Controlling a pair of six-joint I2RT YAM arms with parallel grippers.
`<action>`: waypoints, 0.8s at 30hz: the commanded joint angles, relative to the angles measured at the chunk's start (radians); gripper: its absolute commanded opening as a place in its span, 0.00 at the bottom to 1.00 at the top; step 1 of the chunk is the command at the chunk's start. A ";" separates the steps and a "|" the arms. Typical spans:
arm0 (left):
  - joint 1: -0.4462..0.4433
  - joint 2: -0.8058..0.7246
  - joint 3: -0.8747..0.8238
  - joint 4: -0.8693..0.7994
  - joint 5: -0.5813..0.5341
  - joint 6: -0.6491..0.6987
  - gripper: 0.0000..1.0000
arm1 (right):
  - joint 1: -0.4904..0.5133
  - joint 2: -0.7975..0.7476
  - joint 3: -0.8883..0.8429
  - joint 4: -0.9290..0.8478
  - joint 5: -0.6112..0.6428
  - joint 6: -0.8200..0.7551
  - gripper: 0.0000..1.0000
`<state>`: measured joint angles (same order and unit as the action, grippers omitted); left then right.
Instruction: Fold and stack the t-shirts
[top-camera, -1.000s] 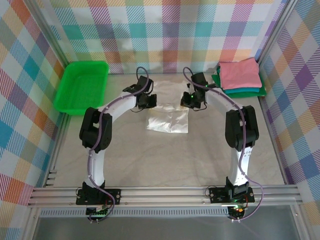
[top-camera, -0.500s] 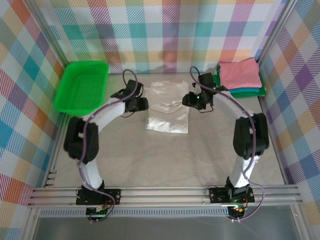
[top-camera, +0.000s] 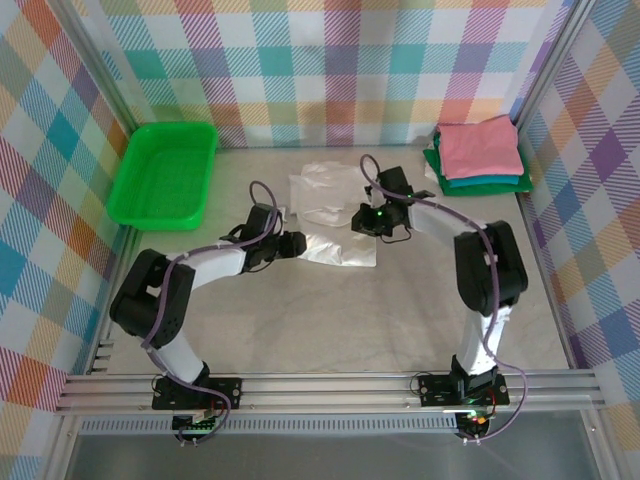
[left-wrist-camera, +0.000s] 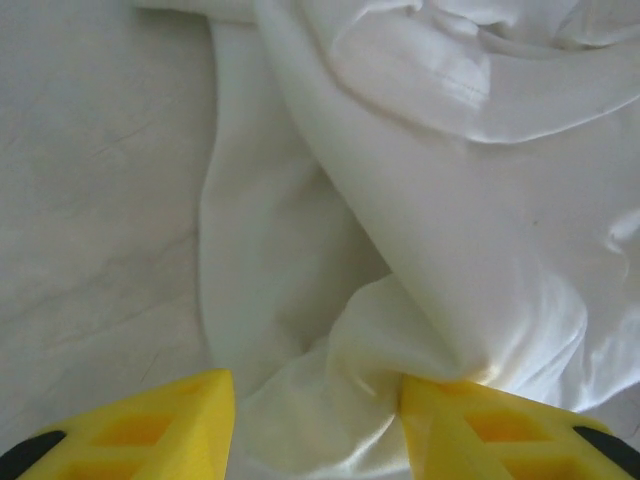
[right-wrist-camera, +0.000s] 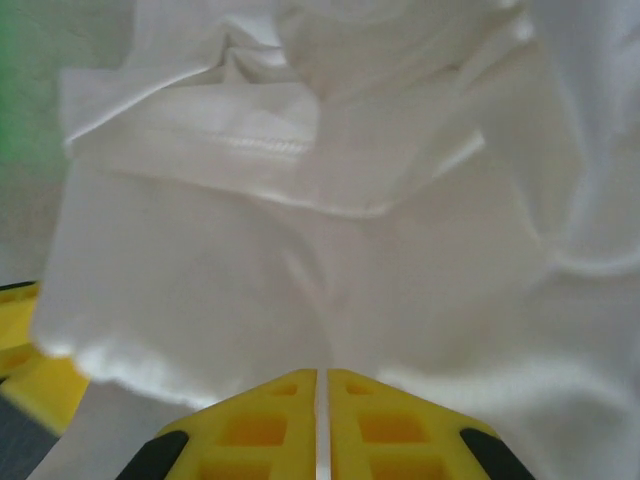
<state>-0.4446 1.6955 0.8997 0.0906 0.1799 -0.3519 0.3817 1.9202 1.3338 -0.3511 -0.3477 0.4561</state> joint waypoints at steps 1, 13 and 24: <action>-0.002 0.026 0.042 0.138 0.065 0.019 0.40 | 0.006 0.066 0.095 0.089 0.016 -0.006 0.12; -0.002 -0.003 -0.096 0.118 0.025 -0.067 0.00 | -0.026 0.295 0.323 0.154 0.140 -0.016 0.13; -0.003 -0.013 -0.236 0.101 0.004 -0.132 0.00 | -0.060 0.411 0.497 0.138 0.141 -0.071 0.12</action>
<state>-0.4446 1.6840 0.7029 0.2264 0.1905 -0.4561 0.3248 2.3222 1.7645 -0.2066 -0.2001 0.4244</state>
